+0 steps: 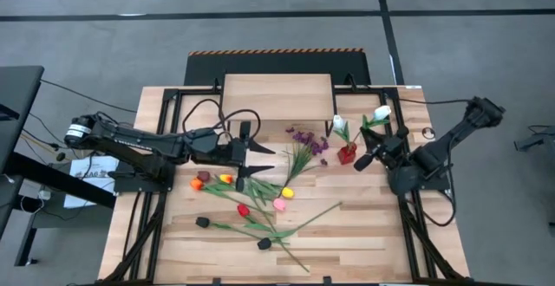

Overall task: Pick and place flowers into a vace then onto a shelf
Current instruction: Put the white flower into the red vase

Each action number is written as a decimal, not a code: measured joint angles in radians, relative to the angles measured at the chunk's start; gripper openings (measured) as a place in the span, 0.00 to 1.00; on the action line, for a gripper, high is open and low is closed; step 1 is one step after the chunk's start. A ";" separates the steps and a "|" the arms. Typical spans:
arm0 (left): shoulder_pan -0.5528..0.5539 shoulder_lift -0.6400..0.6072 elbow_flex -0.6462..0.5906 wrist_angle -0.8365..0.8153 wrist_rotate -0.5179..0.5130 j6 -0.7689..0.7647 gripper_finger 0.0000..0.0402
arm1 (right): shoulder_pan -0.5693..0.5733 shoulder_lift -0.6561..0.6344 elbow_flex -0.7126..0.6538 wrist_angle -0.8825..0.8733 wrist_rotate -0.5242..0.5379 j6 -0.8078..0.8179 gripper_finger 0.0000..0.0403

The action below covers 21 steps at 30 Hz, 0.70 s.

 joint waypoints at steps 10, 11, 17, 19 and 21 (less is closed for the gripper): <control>-0.020 0.000 0.000 -0.001 0.000 -0.001 0.42 | -0.076 0.021 -0.083 0.007 -0.018 0.079 0.00; -0.020 0.000 0.000 -0.001 0.000 -0.002 0.42 | -0.081 0.021 -0.086 0.009 -0.027 0.080 0.00; -0.020 0.000 0.000 -0.001 -0.001 -0.002 0.42 | -0.093 0.022 -0.094 0.004 -0.069 0.079 0.00; -0.020 0.000 0.000 -0.001 -0.001 -0.002 0.42 | -0.093 0.022 -0.094 -0.005 -0.090 0.079 0.00; -0.020 0.000 0.000 -0.001 -0.001 -0.002 0.42 | -0.093 0.022 -0.094 -0.016 -0.118 0.079 0.01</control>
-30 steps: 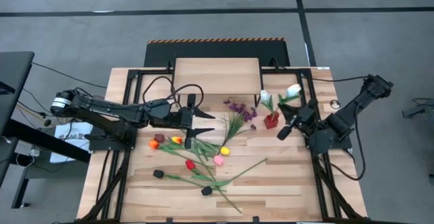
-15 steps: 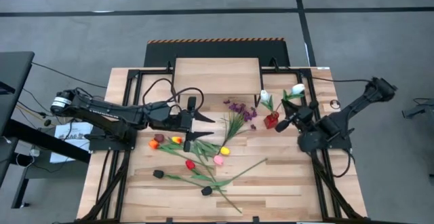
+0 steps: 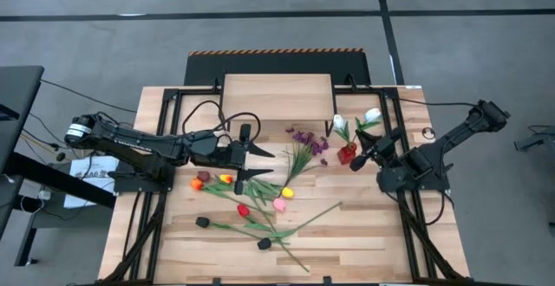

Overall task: Pick and place flowers into a vace then onto a shelf
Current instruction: Put the white flower into the red vase

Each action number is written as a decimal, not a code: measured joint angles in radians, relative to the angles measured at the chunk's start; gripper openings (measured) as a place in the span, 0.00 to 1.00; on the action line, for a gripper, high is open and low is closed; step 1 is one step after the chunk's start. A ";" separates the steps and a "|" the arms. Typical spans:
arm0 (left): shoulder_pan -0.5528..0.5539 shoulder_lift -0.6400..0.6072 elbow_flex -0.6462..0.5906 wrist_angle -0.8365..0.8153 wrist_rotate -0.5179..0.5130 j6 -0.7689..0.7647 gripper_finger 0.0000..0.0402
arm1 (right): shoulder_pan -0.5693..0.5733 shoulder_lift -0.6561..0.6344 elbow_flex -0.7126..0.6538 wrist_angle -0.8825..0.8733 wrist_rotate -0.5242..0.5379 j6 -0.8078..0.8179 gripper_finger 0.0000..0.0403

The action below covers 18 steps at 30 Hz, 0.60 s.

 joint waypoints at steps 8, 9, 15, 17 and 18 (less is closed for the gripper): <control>0.000 0.000 0.000 0.000 0.000 -0.002 0.42 | 0.000 0.000 0.000 -0.085 -0.113 0.026 0.02; 0.000 0.000 0.000 0.000 0.000 -0.003 0.42 | 0.000 0.000 0.000 -0.123 -0.125 0.058 0.02; 0.000 0.000 0.000 0.000 0.000 -0.009 0.42 | 0.010 0.000 0.000 -0.390 -0.158 0.349 0.02; 0.000 0.000 0.000 0.000 0.000 -0.009 0.42 | 0.025 0.000 0.000 -0.430 -0.158 0.402 0.02; 0.000 0.000 0.000 0.000 0.000 -0.008 0.42 | 0.031 0.000 -0.002 -0.435 -0.157 0.418 0.02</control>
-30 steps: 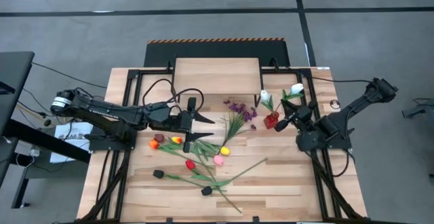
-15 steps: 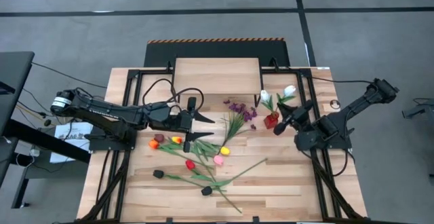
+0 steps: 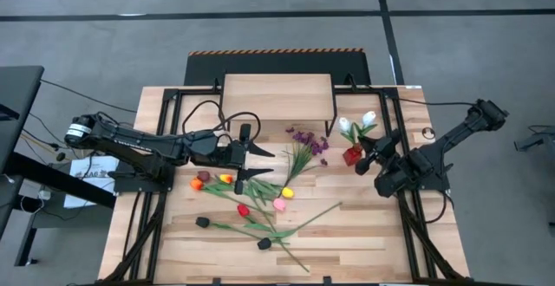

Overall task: Pick and place flowers into a vace then onto a shelf
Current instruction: Put the white flower into the red vase

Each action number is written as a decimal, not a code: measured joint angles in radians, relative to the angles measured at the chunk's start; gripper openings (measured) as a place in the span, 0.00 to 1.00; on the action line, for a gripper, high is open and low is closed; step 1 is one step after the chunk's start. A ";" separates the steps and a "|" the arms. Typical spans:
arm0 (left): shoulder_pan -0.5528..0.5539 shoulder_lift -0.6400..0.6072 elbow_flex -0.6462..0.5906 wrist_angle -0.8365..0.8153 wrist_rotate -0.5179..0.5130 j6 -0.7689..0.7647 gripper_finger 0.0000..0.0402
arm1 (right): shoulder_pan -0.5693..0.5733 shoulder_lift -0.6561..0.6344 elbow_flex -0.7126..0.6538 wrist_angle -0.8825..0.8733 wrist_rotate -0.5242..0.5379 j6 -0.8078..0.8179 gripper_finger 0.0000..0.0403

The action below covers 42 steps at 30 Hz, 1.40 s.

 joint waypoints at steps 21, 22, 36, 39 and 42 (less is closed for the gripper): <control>0.000 0.000 0.000 0.000 0.000 0.000 0.42 | 0.009 0.001 -0.195 0.219 -0.025 0.173 0.08; 0.000 0.000 0.000 0.000 0.000 0.000 0.42 | 0.009 0.000 -0.204 0.244 -0.024 0.166 0.09; 0.000 0.000 0.000 0.001 0.000 0.000 0.42 | 0.009 -0.003 -0.226 0.316 -0.021 0.115 0.27; 0.000 0.000 0.000 0.001 0.000 0.001 0.42 | 0.009 -0.003 -0.199 0.316 -0.057 0.065 0.34; 0.000 0.000 0.000 0.001 0.000 0.000 0.42 | 0.009 -0.003 -0.163 0.316 -0.093 -0.020 0.40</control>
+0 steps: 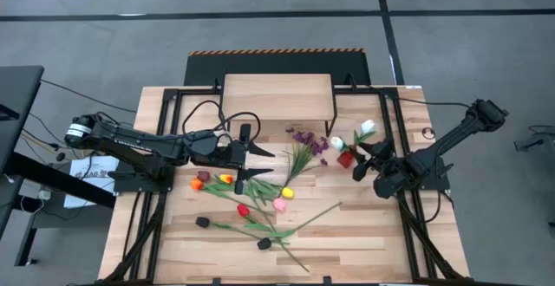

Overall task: Pick and place flowers into a vace then onto a shelf
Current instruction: Put the white flower into the red vase, then put the violet flowers into the red vase

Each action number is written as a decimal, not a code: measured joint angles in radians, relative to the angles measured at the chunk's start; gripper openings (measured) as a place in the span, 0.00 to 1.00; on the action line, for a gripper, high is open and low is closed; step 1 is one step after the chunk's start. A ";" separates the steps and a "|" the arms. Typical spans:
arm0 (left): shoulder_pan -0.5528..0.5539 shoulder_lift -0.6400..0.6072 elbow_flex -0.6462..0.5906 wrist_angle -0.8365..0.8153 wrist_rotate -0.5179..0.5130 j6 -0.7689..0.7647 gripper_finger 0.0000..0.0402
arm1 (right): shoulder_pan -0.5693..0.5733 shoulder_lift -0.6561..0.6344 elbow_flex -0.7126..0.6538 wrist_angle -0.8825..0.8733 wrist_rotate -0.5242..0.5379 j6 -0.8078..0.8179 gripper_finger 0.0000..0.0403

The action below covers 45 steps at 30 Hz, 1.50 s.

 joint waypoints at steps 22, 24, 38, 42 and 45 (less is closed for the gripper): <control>0.000 0.000 0.000 -0.001 0.000 0.000 0.42 | 0.000 0.000 0.270 -0.427 -0.477 -0.062 0.39; 0.000 0.000 0.000 -0.005 0.000 0.000 0.42 | 0.002 0.000 0.285 -0.429 -0.576 -0.032 0.39; -0.021 -0.070 0.000 -0.174 -0.001 -0.064 0.42 | 0.134 0.159 0.288 0.039 -0.713 -0.154 0.36; -0.062 -0.193 0.000 -0.225 -0.001 -0.088 0.42 | 0.138 0.241 0.288 0.154 -0.682 -0.227 0.35; -0.108 -0.267 0.001 -0.257 -0.014 -0.092 0.42 | 0.129 0.302 0.288 0.262 -0.685 -0.324 0.34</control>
